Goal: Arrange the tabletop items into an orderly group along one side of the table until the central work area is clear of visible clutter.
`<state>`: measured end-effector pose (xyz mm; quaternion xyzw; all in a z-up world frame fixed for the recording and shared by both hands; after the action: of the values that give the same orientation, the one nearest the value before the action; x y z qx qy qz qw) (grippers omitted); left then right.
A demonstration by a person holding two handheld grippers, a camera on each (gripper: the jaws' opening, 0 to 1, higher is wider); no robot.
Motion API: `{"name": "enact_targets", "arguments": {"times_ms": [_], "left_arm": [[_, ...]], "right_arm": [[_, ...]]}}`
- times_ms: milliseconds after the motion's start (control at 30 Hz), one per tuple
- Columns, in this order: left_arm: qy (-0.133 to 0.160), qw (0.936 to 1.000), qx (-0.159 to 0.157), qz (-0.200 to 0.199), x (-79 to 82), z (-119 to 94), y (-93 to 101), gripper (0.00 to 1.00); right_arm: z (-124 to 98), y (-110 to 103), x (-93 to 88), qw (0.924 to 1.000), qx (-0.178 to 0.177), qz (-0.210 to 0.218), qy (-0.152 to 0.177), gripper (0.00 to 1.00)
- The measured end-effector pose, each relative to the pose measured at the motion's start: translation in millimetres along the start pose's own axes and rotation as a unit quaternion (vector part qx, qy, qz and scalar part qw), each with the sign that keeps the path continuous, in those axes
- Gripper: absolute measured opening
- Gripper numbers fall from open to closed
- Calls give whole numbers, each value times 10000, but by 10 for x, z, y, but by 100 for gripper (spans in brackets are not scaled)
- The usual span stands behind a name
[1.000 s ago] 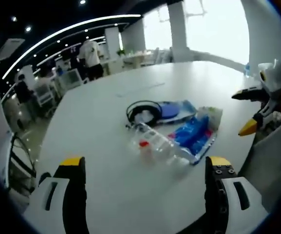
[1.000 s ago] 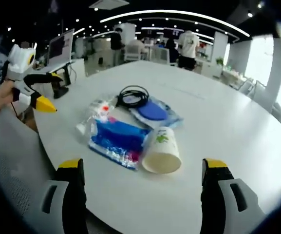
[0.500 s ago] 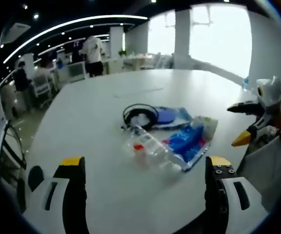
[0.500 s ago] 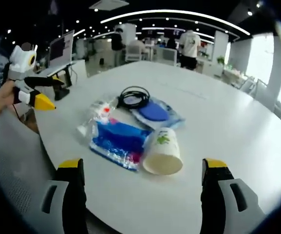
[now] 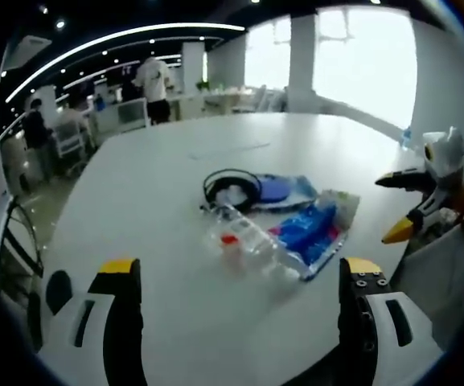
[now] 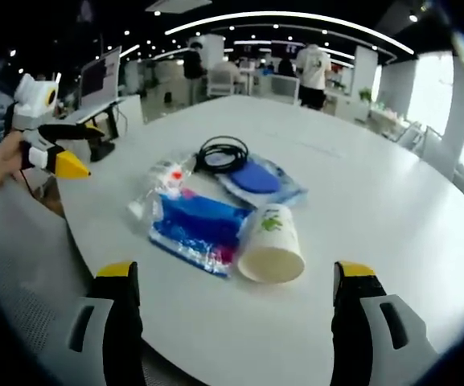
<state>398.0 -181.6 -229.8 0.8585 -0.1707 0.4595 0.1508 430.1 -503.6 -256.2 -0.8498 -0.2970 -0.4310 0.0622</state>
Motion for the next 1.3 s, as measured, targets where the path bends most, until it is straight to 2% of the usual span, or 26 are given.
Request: {"name": "enact_targets", "arguments": {"times_ms": [333, 567, 767, 1167, 1300], "left_arm": [[-41, 10000, 34, 37, -6, 6, -2, 99], [6, 10000, 76, -14, -7, -22, -23, 99], [13, 10000, 95, -22, -6, -33, -37, 99], [96, 9998, 71, 126, 25, -55, -22, 99], [151, 9997, 41, 165, 45, -57, -15, 99]], "right_arm": [[5, 1, -10, 10000, 58, 25, -8, 99], [-9, 25, 25, 9998, 76, 143, 108, 99], [-27, 14, 76, 9998, 3, -26, 178, 99], [-28, -38, 135, 9996, 178, -65, 218, 99], [-27, -61, 219, 9990, 310, -61, 303, 98]]}}
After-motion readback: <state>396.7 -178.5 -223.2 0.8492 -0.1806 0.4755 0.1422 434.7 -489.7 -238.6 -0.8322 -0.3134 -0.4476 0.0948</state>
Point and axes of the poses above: the point that each gripper's makers call its tool centre point, and the gripper's own axes: z roughly forward along the fingers, y roughly to its right, x roughly out of its top, the point moved 10 cm from there along -z, roughly backward along the fingers, and after that the axes turned 8 degrees about -x, right-handed, at the moved point
